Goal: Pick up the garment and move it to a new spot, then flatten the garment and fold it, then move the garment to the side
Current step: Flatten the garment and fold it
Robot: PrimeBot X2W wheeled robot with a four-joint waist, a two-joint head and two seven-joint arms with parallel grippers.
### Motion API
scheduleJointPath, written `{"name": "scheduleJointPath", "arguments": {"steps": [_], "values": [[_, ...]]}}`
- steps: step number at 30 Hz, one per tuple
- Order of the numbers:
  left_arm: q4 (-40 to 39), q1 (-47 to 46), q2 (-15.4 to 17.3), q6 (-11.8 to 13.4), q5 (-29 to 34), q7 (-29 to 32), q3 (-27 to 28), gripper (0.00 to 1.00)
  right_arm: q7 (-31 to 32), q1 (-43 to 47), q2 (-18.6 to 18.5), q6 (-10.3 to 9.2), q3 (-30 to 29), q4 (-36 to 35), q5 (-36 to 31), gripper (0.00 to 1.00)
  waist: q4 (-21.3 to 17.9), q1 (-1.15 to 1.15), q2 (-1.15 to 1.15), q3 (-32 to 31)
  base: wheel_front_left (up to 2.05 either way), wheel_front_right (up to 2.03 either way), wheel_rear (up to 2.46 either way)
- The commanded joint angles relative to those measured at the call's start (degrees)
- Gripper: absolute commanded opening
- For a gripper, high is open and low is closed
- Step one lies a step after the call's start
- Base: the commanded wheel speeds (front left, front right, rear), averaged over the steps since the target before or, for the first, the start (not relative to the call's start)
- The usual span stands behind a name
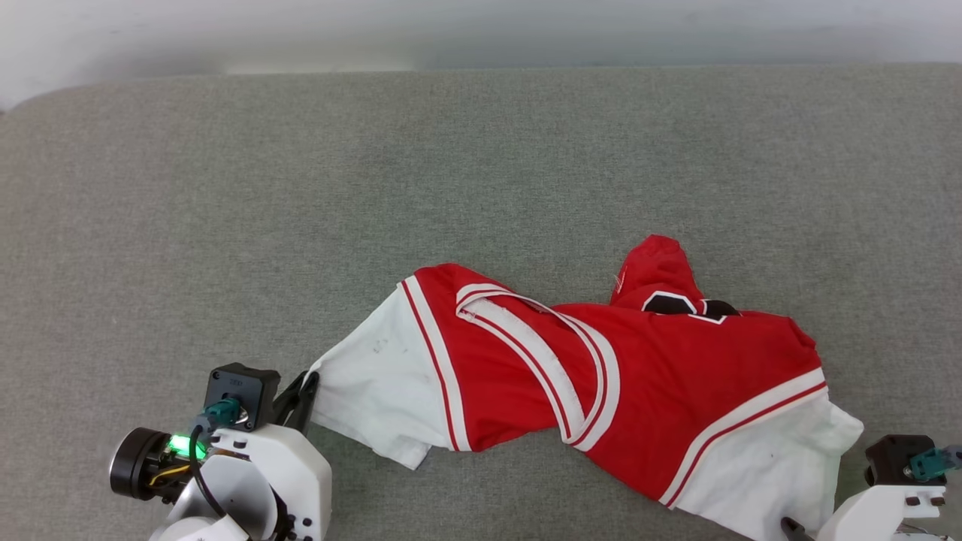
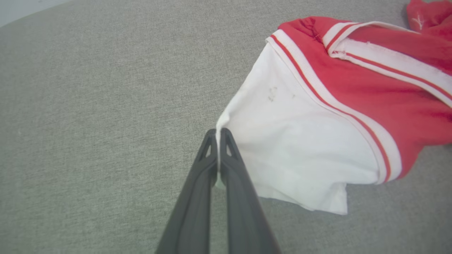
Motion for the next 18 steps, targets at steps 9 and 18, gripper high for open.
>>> {"name": "scheduleJointPath", "arguments": {"steps": [9,18], "values": [[-0.63,-0.48,0.08,-0.43,-0.08,-0.1,-0.92,0.0,-1.23,-1.56,2.39,0.34,5.26,8.93,-0.04,1.0,1.34,0.0,0.0,0.97,0.0,0.0,0.0],[-0.6,-0.51,0.36,-0.72,-0.53,-0.22,-1.34,0.0,-4.11,-2.99,2.79,0.32,6.16,15.04,0.42,0.0,1.87,0.0,0.0,0.2,0.0,0.0,0.0]]}}
